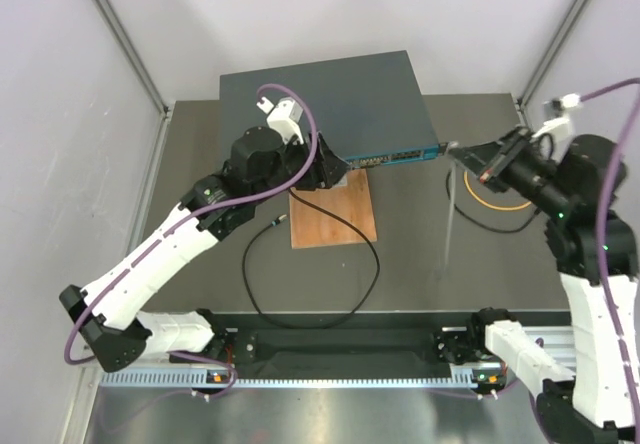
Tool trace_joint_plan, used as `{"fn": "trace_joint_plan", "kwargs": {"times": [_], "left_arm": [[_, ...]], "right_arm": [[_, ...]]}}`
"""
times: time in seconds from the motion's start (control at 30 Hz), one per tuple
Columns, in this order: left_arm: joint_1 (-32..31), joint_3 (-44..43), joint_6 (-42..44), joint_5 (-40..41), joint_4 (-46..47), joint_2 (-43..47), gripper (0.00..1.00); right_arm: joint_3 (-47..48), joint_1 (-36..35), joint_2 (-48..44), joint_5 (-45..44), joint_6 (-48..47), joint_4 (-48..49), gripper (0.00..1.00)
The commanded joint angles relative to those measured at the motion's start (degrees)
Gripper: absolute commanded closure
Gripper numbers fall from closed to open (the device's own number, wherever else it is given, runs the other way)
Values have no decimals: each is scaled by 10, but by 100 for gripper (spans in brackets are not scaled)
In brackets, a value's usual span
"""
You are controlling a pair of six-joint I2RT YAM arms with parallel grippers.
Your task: Pull the plug from the switch port
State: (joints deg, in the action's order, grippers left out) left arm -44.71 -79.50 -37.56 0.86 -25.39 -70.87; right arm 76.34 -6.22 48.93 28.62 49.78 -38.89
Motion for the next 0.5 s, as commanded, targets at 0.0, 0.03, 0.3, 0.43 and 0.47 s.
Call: {"fn": "trace_joint_plan", "kwargs": {"times": [0.0,0.03,0.3,0.43,0.47], "left_arm": [[2,9,3,-4,29,33,38],[3,11,5,-5,30,35,38],[3,40,2,-39,39,61,38],[3,51,8,-33,33,77,38],[3,51,8,-32,31,84,38]], "right_arm": [[105,5,-2,-194,-140,-142,100],[121,5,5,-224,-167,-152,100],[173,4,49,-472,-261,-172,100],[118,5,67,-522,-284,-115,100],[109,5,72,-530,-287,-83,100]]}}
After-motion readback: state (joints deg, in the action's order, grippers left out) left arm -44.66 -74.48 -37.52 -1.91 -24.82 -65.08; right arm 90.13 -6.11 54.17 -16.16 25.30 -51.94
